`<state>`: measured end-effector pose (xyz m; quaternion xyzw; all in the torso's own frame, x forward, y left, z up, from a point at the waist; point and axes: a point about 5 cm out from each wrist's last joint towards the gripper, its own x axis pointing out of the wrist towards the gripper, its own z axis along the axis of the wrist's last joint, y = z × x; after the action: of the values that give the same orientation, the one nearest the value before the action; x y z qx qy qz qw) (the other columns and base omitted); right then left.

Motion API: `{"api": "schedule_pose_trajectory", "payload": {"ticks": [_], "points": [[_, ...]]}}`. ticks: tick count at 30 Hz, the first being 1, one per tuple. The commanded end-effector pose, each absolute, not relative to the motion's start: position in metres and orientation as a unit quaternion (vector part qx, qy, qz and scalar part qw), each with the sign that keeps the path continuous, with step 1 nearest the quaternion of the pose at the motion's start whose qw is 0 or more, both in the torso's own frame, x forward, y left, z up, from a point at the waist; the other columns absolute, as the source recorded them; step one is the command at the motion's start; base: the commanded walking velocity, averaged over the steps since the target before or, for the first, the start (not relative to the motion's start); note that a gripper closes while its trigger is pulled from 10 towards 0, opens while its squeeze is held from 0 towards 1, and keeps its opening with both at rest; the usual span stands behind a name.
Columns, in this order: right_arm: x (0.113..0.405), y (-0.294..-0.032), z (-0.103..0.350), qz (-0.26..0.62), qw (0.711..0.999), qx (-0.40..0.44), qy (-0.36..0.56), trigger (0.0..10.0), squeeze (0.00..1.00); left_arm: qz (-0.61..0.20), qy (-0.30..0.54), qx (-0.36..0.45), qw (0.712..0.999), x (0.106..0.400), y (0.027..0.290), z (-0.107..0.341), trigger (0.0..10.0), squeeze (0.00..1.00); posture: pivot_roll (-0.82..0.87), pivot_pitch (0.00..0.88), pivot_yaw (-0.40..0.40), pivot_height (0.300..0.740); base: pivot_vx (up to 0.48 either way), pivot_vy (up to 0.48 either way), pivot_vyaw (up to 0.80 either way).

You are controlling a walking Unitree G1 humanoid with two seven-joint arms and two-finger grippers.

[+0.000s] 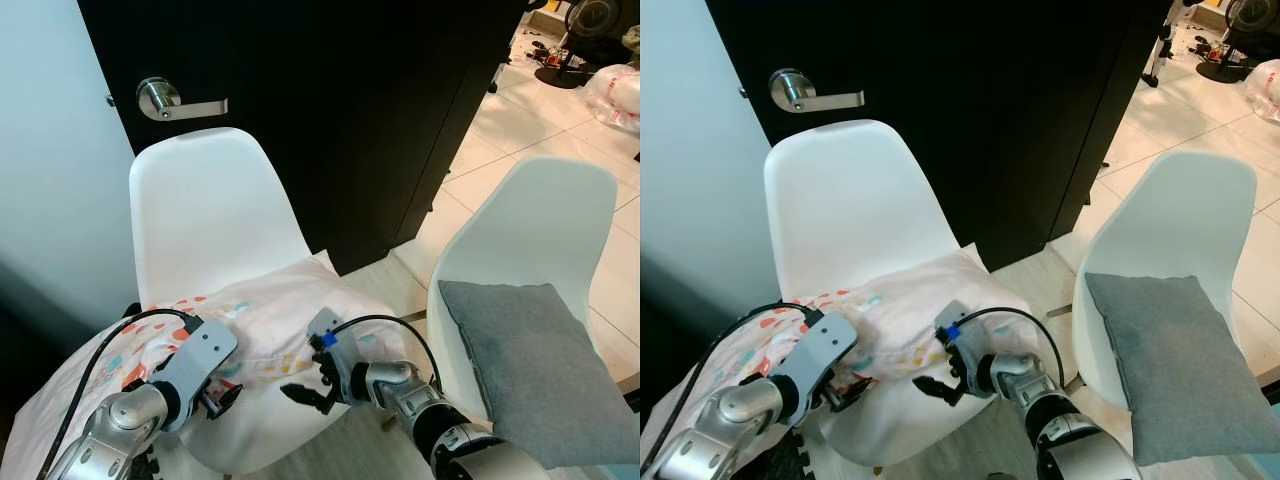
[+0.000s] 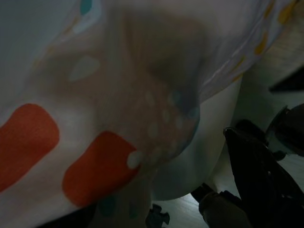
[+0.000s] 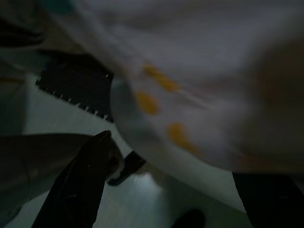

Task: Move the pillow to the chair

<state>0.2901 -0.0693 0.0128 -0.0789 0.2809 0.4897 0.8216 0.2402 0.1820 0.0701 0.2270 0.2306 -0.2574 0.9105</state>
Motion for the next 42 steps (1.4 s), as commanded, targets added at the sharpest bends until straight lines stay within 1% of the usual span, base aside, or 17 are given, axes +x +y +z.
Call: {"api": "schedule_pose_trajectory", "payload": {"ticks": [1,2,4,5,10,13,15,19,24,29,32,34,36,38,39,41,42], "points": [[0.286,-0.060,0.014,0.525,0.804,-0.069,0.272,10.0,0.00,-0.254,0.225,0.229,0.912,0.242,0.180,0.069,10.0,0.00,0.00,0.125,-0.089,0.740,0.000,0.000,0.00],[0.283,-0.049,0.024,0.576,0.781,-0.025,0.238,10.0,0.00,-0.254,0.223,0.230,0.912,0.242,0.179,0.069,10.0,0.00,0.00,0.125,-0.088,0.740,0.000,0.000,0.00],[0.282,-0.045,0.028,0.596,0.771,-0.002,0.224,10.0,0.00,-0.254,0.223,0.231,0.912,0.242,0.179,0.069,10.0,0.00,0.00,0.125,-0.088,0.740,0.000,0.000,0.00],[0.285,-0.041,0.042,0.621,0.755,0.070,0.196,10.0,0.00,-0.254,0.220,0.236,0.912,0.243,0.179,0.070,10.0,0.00,0.00,0.126,-0.089,0.740,0.000,0.000,0.00],[0.298,-0.040,0.054,0.592,0.775,0.118,0.185,10.0,0.00,-0.257,0.220,0.241,0.910,0.245,0.179,0.071,10.0,0.00,-0.01,0.124,-0.089,0.740,0.000,0.000,0.00],[0.305,-0.038,0.045,0.524,0.824,0.000,0.214,10.0,0.00,-0.271,0.211,0.239,0.908,0.247,0.172,0.073,10.0,0.00,-0.01,0.121,-0.088,0.740,0.000,0.000,0.00],[0.307,-0.038,0.039,0.489,0.839,-0.089,0.222,10.0,0.00,-0.278,0.203,0.233,0.909,0.248,0.167,0.076,10.0,0.00,-0.01,0.119,-0.089,0.740,0.000,0.000,0.00],[0.310,-0.037,0.036,0.446,0.851,-0.159,0.227,10.0,0.00,-0.299,0.182,0.212,0.913,0.249,0.158,0.083,10.0,0.00,0.00,0.115,-0.091,0.740,0.000,0.000,0.00],[0.310,-0.026,0.040,0.456,0.827,-0.277,0.178,10.0,0.00,-0.376,0.136,0.134,0.907,0.236,0.135,0.101,10.0,0.00,0.01,0.113,-0.094,0.740,0.000,0.000,0.00],[0.312,-0.019,0.044,0.443,0.816,-0.348,0.133,10.0,0.00,-0.406,0.103,0.092,0.903,0.227,0.134,0.118,10.0,0.00,0.02,0.111,-0.095,0.740,0.000,0.000,0.00],[0.313,-0.018,0.044,0.427,0.822,-0.354,0.127,10.0,0.00,-0.410,0.065,0.061,0.908,0.226,0.135,0.134,10.0,0.00,0.02,0.110,-0.095,0.740,0.000,0.000,0.00],[0.313,-0.019,0.043,0.416,0.832,-0.341,0.134,10.0,0.00,-0.375,0.033,0.042,0.926,0.235,0.142,0.145,10.0,0.00,0.02,0.108,-0.093,0.740,0.000,0.000,0.00],[0.314,-0.024,0.040,0.399,0.854,-0.289,0.165,10.0,0.00,-0.285,0.033,0.048,0.957,0.253,0.160,0.142,10.0,0.00,0.02,0.106,-0.091,0.740,0.000,0.000,0.00],[0.315,-0.039,0.034,0.367,0.885,-0.181,0.221,10.0,0.00,-0.157,0.076,0.069,0.982,0.270,0.190,0.121,10.0,0.00,0.02,0.103,-0.086,0.740,0.000,0.000,0.00],[0.315,-0.039,0.034,0.367,0.885,-0.181,0.221,10.0,0.00,-0.157,0.076,0.069,0.982,0.270,0.190,0.121,10.0,0.00,0.02,0.103,-0.086,0.740,0.000,0.000,0.00],[0.317,-0.054,0.031,0.332,0.907,-0.065,0.249,10.0,0.00,-0.115,0.079,0.045,0.989,0.270,0.200,0.108,10.0,0.00,0.02,0.098,-0.084,0.740,0.000,0.000,0.00],[0.317,-0.054,0.031,0.332,0.907,-0.065,0.249,10.0,0.00,-0.115,0.079,0.045,0.989,0.270,0.200,0.108,10.0,0.00,0.02,0.098,-0.084,0.740,0.000,0.000,0.00]]}}
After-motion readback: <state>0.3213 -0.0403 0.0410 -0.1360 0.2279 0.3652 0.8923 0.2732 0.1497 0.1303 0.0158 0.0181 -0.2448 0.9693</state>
